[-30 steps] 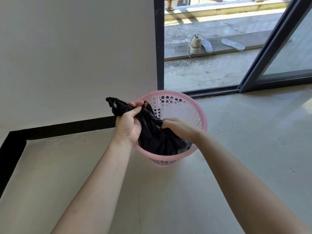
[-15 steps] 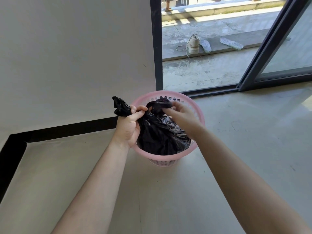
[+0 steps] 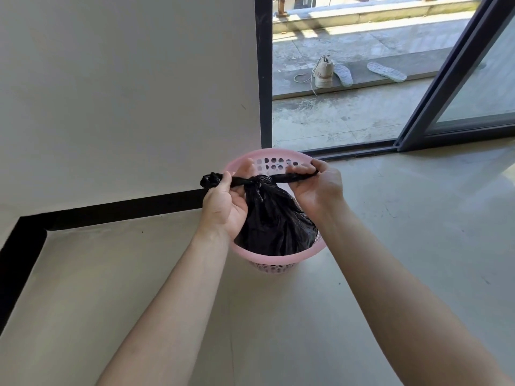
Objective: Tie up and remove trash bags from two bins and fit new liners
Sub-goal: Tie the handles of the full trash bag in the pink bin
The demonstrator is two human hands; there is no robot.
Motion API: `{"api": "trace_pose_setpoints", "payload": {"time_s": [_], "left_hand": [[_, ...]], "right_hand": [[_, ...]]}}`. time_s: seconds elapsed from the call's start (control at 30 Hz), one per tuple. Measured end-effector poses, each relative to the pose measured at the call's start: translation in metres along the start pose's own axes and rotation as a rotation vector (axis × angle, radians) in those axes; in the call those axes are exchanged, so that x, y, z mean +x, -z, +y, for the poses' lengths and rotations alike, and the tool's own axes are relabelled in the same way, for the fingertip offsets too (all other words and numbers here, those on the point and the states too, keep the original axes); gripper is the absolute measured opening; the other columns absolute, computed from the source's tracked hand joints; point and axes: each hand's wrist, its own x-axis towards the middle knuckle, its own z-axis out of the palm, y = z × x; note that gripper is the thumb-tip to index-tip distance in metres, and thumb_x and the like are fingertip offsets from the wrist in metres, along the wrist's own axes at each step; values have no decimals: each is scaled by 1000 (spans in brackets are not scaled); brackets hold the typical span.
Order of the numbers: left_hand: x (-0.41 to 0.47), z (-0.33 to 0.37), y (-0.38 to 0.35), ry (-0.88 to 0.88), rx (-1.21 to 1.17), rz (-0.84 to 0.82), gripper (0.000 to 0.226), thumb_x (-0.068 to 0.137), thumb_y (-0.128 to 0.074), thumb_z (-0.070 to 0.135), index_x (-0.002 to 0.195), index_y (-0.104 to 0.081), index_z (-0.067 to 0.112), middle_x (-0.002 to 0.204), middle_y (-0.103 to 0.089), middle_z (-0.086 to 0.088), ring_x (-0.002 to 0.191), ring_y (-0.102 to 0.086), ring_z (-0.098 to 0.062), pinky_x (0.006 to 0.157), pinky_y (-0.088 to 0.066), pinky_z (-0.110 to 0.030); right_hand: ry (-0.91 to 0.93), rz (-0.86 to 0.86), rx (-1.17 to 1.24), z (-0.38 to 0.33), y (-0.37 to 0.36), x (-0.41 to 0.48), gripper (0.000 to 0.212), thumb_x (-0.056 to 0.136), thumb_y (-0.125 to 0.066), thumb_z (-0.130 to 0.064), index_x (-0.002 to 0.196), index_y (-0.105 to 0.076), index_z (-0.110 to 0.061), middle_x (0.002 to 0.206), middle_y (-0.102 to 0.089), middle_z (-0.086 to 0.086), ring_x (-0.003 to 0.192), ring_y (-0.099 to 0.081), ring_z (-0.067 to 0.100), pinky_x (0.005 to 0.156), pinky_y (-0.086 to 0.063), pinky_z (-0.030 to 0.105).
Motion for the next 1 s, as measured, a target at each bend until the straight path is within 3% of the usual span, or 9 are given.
{"api": "trace_pose_setpoints", "payload": {"time_s": [0.07, 0.17, 0.37, 0.47, 0.57, 0.63, 0.7, 0.8, 1.0], "left_hand": [[4, 5, 4, -52, 14, 130, 36, 108, -33, 20, 89, -58, 2, 70, -67, -7, 75, -71, -22, 74, -60, -37], [9, 22, 20, -186, 133, 360, 26, 106, -35, 16, 86, -52, 11, 42, -32, 4, 35, -33, -13, 47, -45, -26], [8, 37, 26, -259, 385, 267, 21, 104, -38, 13, 88, -50, 10, 45, -21, 5, 39, -19, -12, 46, -36, -25], [4, 35, 17, -225, 395, 142, 23, 102, -44, 6, 79, -47, 11, 51, -32, 4, 47, -36, -12, 63, -51, -31], [-1, 30, 2, -200, 422, 16, 15, 101, -43, 2, 92, -54, 7, 62, -54, -2, 71, -59, -22, 90, -52, -39], [-5, 24, -11, -222, 452, -17, 15, 104, -41, 6, 106, -56, 6, 78, -70, -10, 89, -66, -26, 82, -56, -32], [-7, 18, -17, -258, 517, -14, 18, 106, -41, 15, 113, -57, 10, 98, -74, -10, 101, -68, -20, 78, -57, -28], [-1, 11, -9, -235, 988, 93, 44, 105, -35, 44, 135, -53, 17, 134, -60, -3, 127, -53, -16, 109, -43, -40], [0, 12, 2, 13, 1810, 294, 95, 87, -6, 78, 149, -33, 13, 150, -41, -17, 137, -38, -33, 109, -30, -42]], "right_hand": [[63, 105, -123, -7, 9, 9, 21, 99, -35, -3, 81, -38, -14, 53, -30, -4, 41, -29, 9, 43, -37, 23], [326, 324, -501, -36, 28, 22, 22, 93, -32, 1, 86, -39, -18, 62, -39, -1, 41, -32, 8, 38, -26, 23], [465, 534, -752, -61, 72, 27, 32, 83, -23, -5, 93, -47, -24, 72, -48, 5, 51, -42, 15, 40, -38, 26], [540, 441, -955, -56, 64, 24, 32, 92, -33, -16, 120, -48, -19, 75, -59, 4, 59, -54, 18, 61, -51, 37], [596, 208, -1043, -54, 33, 22, 38, 104, -38, -24, 140, -40, -14, 79, -73, 0, 66, -68, 15, 68, -54, 29], [679, 115, -1209, -51, 12, 16, 30, 106, -39, -31, 129, -53, -16, 90, -74, -5, 83, -70, 14, 78, -52, 29], [839, 109, -1479, -49, -1, 8, 30, 105, -39, -40, 105, -62, -20, 83, -69, -9, 79, -65, 17, 67, -42, 30], [947, 113, -1694, -48, -9, -3, 44, 104, -36, -52, 75, -49, -21, 59, -53, -7, 56, -50, 17, 51, -28, 32], [948, 205, -1743, -48, -14, -11, 55, 102, -29, -60, 72, -50, -20, 56, -49, -7, 60, -49, 25, 55, -28, 33]]}}
